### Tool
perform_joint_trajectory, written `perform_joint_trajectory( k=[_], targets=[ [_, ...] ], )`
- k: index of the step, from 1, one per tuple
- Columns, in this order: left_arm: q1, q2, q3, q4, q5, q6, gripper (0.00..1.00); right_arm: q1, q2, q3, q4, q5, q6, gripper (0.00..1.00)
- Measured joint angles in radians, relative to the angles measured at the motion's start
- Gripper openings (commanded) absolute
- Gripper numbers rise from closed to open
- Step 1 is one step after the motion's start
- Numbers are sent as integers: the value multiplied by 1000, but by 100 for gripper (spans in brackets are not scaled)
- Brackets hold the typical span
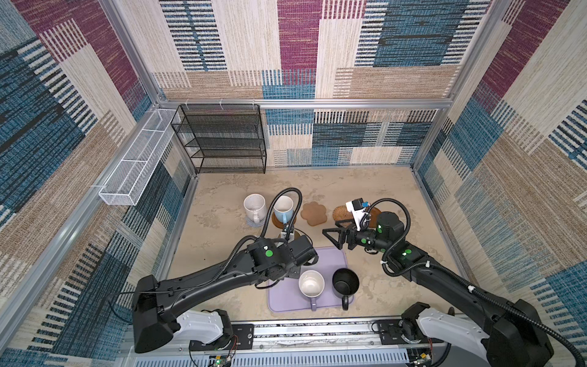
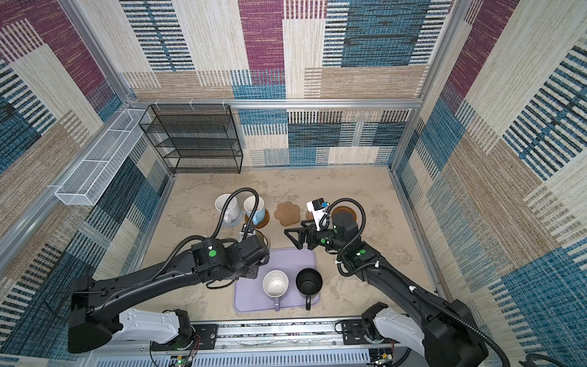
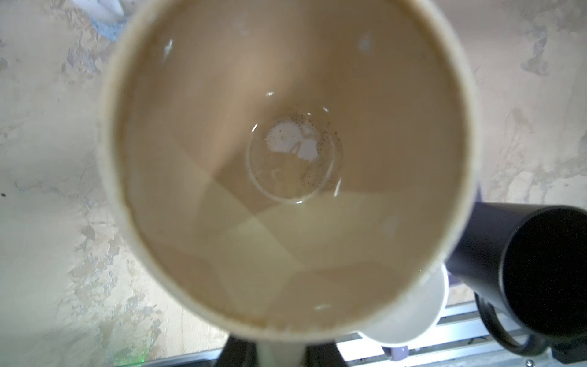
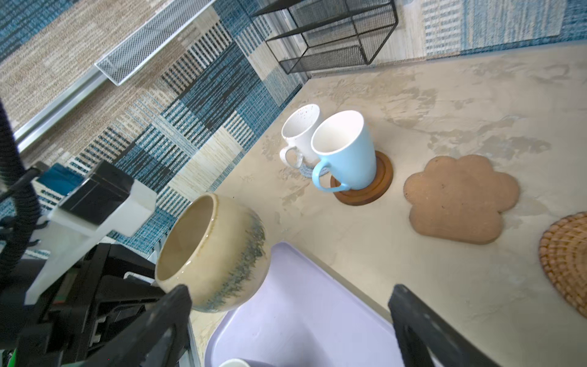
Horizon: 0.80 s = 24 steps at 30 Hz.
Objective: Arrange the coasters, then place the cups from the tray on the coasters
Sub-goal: 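Lift and carry the cream mug with left gripper toward the cork paw coaster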
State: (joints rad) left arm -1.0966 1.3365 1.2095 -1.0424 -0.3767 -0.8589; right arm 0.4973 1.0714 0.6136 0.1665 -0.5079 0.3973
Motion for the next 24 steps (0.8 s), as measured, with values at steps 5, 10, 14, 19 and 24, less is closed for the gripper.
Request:
perform_joint_trajectory(
  k=[5,10,14,19,24],
  targets=[
    [64,115,113,35,-7,88,0,-83,6,23,24,-15,14,99],
    [121,239,220,83,18,140,0,-126,8,24,37,-5,18,100],
    [163,349,307,129,43,170,0,-167,39,19,58,7,26,100],
    [231,494,416,168,68,181,0,-191,81,8,91,14,55,99],
    [258,624,528,200,67,180,0,-196,109,12,100,43,60,99]
  ],
)
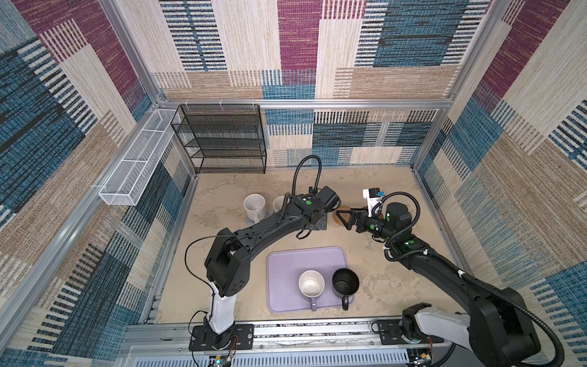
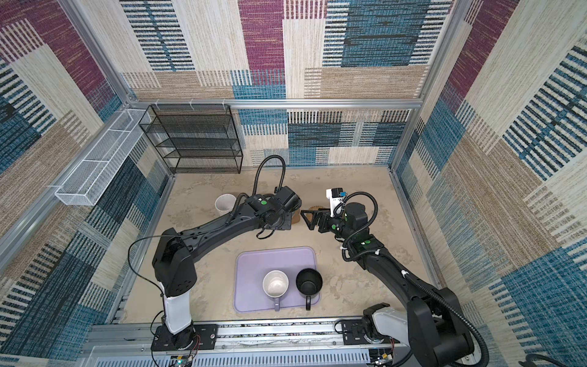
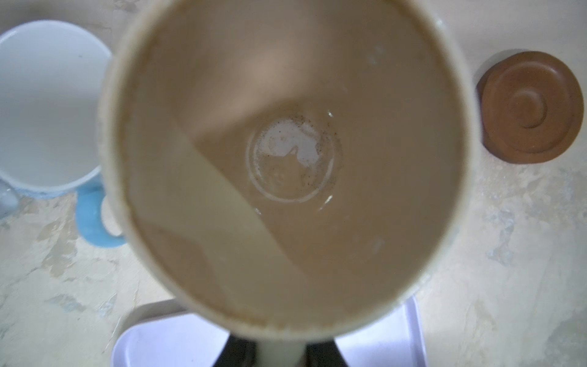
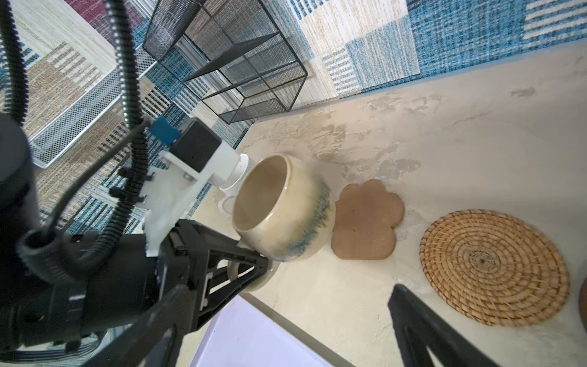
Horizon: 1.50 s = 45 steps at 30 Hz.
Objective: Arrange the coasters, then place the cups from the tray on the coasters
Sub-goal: 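Lift and carry the cream mug with left gripper toward the cork paw coaster, then lower the cream mug onto the cork paw-shaped coaster with left gripper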
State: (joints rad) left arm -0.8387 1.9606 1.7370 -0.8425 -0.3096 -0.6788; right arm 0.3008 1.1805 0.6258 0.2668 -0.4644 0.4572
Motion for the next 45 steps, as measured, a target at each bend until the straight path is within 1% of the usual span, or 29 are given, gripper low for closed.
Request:
perform_joint_trajectory(
  k=[4,9,13,18,25,31,32,36,38,45],
  targets=[
    [19,105,87,28,4,-7,0,-1,5,2,1,34,-1,99],
    [32,190,166,29,-3,-29,0,-11,-3,-3,-19,95,-5,99],
    [50,239,195,31,21,-52,0,-14,-5,-4,-35,119,-6,99],
    [68,265,198,29,25,-75,0,-15,6,-11,-34,127,-5,99],
    [68,274,192,35,49,-82,0,-15,20,-15,-33,124,-5,98],
    [68,275,180,40,47,-91,0,-15,20,-15,-32,123,-4,99],
    [68,274,174,48,43,-93,2,-15,20,-15,-32,122,-4,99],
    [69,271,165,61,42,-97,16,-15,20,-15,-32,116,-5,99],
    [69,271,165,61,43,-100,20,-15,20,-15,-32,116,-5,99],
    [71,263,151,79,55,-104,30,-15,18,-15,-32,116,-5,99]
  ],
)
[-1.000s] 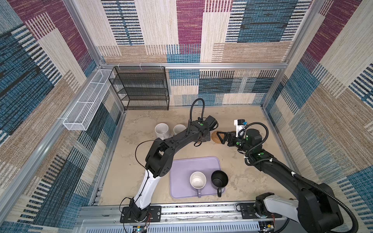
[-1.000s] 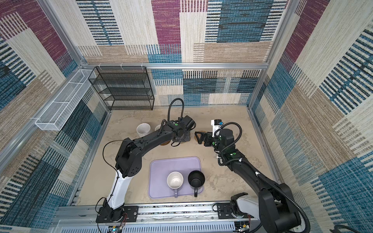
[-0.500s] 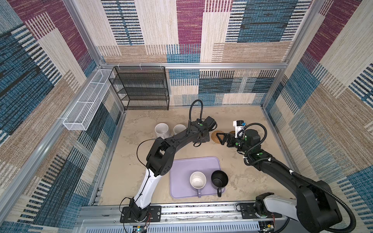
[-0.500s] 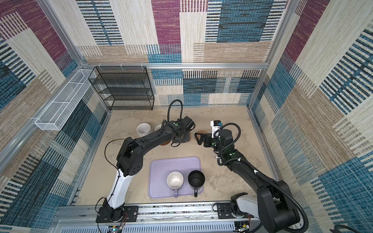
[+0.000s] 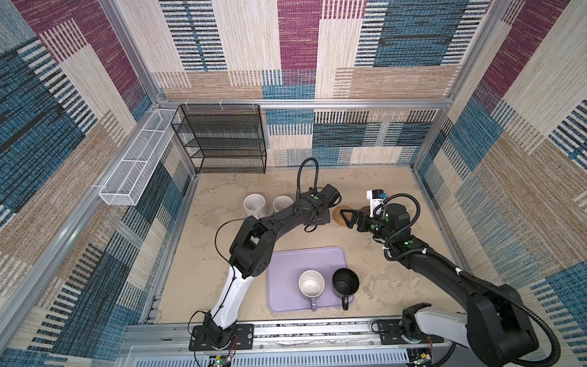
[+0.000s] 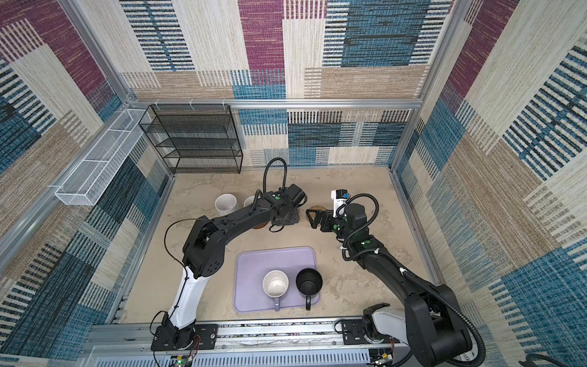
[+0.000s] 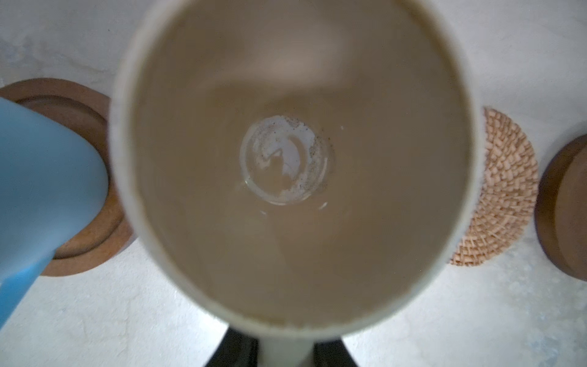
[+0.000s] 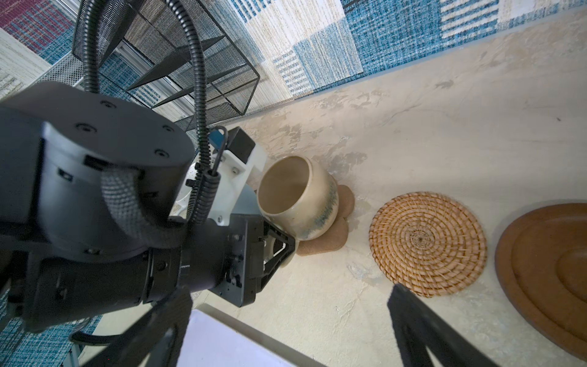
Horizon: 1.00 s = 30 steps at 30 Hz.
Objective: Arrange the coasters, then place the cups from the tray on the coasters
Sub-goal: 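Lower the cream mug onto the cork paw-shaped coaster with left gripper, then open left gripper and draw back while right gripper moves over the white mug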
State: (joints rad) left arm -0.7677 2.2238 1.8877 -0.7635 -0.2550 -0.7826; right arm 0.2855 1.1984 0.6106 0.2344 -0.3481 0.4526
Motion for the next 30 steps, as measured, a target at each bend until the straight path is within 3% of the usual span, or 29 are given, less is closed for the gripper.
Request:
perform_joint_trajectory(
  k=[8,20,23,28,30],
  targets=[
    [0,-28,-12,9,0,0,41,0,0,0,0,0,0,99],
    [0,-132,-129,72,52,-2,44,0,-16,-1,-14,0,15,99],
    [-3,-189,-182,105,59,-1,57,0,-29,-1,-31,-2,22,99],
    [-10,-334,-287,162,79,1,90,17,-58,32,-124,-15,41,97],
    [-9,-399,-343,189,97,5,96,57,-63,68,-188,-7,40,96]
  ],
)
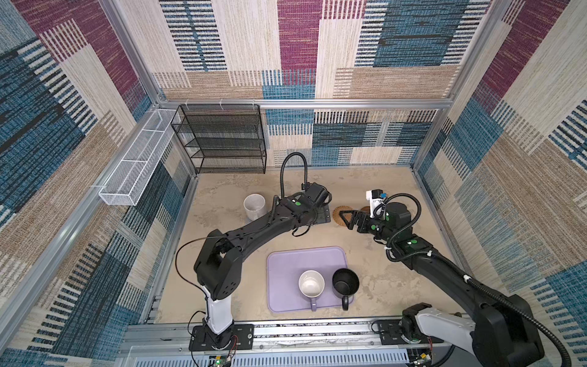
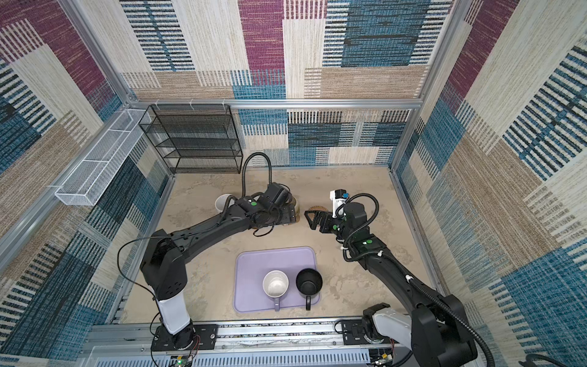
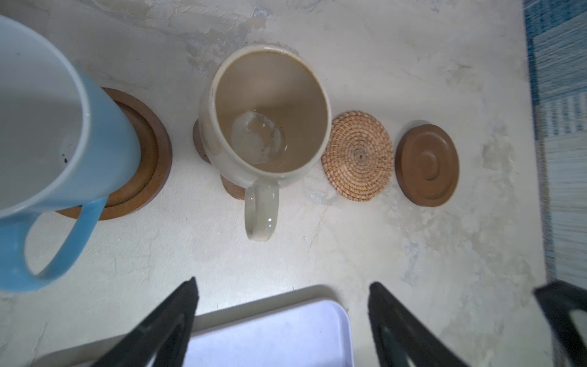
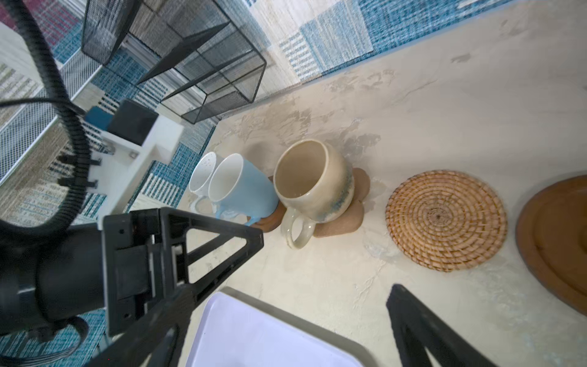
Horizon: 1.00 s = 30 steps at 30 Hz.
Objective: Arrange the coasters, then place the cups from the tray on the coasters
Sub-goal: 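Open left gripper and draw back while right gripper moves over the white mug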
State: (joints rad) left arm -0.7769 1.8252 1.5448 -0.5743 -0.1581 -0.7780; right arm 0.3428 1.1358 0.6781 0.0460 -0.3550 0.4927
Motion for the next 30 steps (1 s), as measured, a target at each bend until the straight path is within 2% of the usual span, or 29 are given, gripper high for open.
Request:
perform_joint_trajectory(
  k=[1,6,11,13,19,30],
  targets=[
    [0,-37,-30,6,4,5,99,33,-4,21,-40,11,-1,95],
    [-2,-196,-133,-11,-7,31,99,205,-34,100,-216,87,-8,86],
    [11,-376,-275,-53,-22,53,99,351,-69,129,-377,161,11,75],
    [18,-445,-325,-70,-17,71,99,415,-74,148,-435,183,27,66],
    [26,-630,-470,-103,99,106,99,599,-95,195,-566,241,100,52],
    [61,-786,-622,-160,225,127,99,890,4,218,-687,344,296,43]
  ],
)
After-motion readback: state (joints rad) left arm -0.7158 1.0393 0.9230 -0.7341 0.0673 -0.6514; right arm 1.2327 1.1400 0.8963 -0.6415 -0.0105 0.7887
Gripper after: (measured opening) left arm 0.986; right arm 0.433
